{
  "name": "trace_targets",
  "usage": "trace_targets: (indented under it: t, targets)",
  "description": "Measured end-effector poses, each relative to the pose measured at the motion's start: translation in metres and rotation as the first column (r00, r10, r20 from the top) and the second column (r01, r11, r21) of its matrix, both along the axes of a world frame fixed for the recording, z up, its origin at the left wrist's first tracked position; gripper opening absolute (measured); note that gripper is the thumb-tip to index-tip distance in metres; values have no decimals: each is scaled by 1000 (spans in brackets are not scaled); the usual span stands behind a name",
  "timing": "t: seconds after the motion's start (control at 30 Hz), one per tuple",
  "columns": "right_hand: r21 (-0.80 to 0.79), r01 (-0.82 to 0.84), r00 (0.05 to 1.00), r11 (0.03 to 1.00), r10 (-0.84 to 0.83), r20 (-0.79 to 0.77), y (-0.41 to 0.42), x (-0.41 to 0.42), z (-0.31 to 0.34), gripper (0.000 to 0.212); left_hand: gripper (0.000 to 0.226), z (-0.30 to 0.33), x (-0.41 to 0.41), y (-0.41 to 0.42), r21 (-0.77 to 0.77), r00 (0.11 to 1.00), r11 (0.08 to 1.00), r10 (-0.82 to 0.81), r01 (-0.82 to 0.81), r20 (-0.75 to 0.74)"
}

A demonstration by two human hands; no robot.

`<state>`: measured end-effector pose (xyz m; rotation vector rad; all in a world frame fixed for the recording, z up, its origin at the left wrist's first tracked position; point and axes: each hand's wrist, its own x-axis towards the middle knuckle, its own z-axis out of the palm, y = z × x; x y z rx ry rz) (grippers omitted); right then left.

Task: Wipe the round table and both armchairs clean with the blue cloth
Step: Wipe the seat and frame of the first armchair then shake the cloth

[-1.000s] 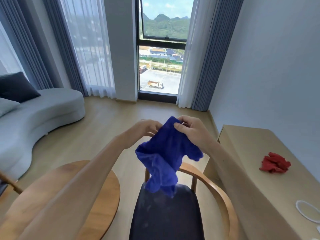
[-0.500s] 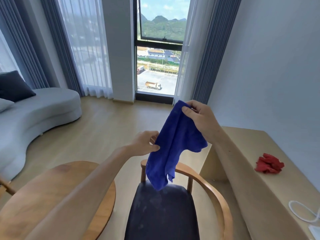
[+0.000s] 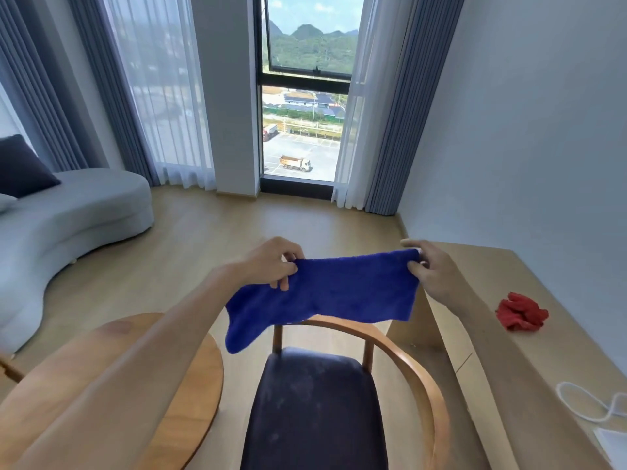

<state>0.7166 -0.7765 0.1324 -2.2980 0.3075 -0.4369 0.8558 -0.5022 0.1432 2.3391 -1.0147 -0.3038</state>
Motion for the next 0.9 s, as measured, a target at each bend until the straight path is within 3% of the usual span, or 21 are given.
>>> trace_targets:
  t: [0.1,0.2,0.3,0.43,0.7,0.9]
  targets:
    - [-123,-82,992,989,69,-104,5,-3,-14,39,38,4,2,-4,22,999,1000,-16,16,38]
    - [-148,-130,979,980,103,-175,12,-2,-21,36,37,4,2,-4,66,999,997,-33,32,15]
    - [-98,-152,959,984,122,-256,19,-2,-25,31,28,1,-2,-3,91,998,993,-68,70,-15]
    - [-43,-187,924,981,161,-347,31,-3,-37,19,24,-2,-6,-8,111,993,989,-109,102,54]
    - [-80,-326,889,942,277,-364,44,-6,-59,23,11,-4,-8,-14,56,981,988,-150,144,124]
    - [-87,-357,883,930,305,-357,59,7,-75,19,17,2,-13,-15,31,968,979,-206,204,143]
